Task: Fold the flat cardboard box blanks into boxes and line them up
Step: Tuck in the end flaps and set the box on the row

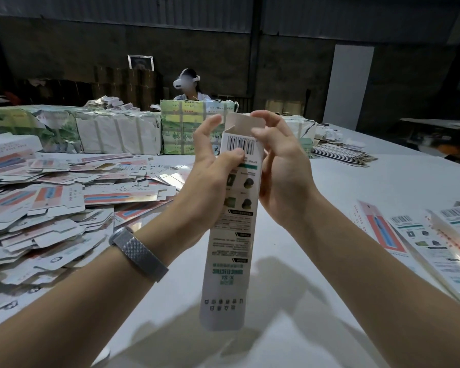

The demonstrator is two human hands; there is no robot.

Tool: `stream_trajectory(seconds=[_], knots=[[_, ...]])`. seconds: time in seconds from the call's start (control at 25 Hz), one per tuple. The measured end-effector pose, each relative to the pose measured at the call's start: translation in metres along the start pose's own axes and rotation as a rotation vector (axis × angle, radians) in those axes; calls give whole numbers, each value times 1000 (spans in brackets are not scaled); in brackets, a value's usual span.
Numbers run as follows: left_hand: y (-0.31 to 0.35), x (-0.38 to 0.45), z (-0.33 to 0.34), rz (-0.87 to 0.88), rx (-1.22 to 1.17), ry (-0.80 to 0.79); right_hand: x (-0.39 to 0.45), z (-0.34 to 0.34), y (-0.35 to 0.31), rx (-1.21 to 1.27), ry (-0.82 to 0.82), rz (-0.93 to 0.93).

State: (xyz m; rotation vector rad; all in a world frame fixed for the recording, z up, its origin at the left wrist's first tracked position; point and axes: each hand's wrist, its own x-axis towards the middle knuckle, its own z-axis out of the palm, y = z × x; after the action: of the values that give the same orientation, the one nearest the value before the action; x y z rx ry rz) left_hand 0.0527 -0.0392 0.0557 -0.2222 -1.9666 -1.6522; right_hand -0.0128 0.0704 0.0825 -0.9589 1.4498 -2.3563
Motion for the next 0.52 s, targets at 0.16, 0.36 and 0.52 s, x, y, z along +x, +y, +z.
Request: stream_trajectory(seconds=[0.16, 0.36, 0.52], knots=[[2, 1, -1, -28, -69, 1, -1, -2, 0, -124, -61, -44], [0, 1, -1, 1, -60, -48, 0, -3, -2, -169, -108, -88], [-1, 1, -2, -6, -68, -62, 0, -3, -2, -222, -93, -87]])
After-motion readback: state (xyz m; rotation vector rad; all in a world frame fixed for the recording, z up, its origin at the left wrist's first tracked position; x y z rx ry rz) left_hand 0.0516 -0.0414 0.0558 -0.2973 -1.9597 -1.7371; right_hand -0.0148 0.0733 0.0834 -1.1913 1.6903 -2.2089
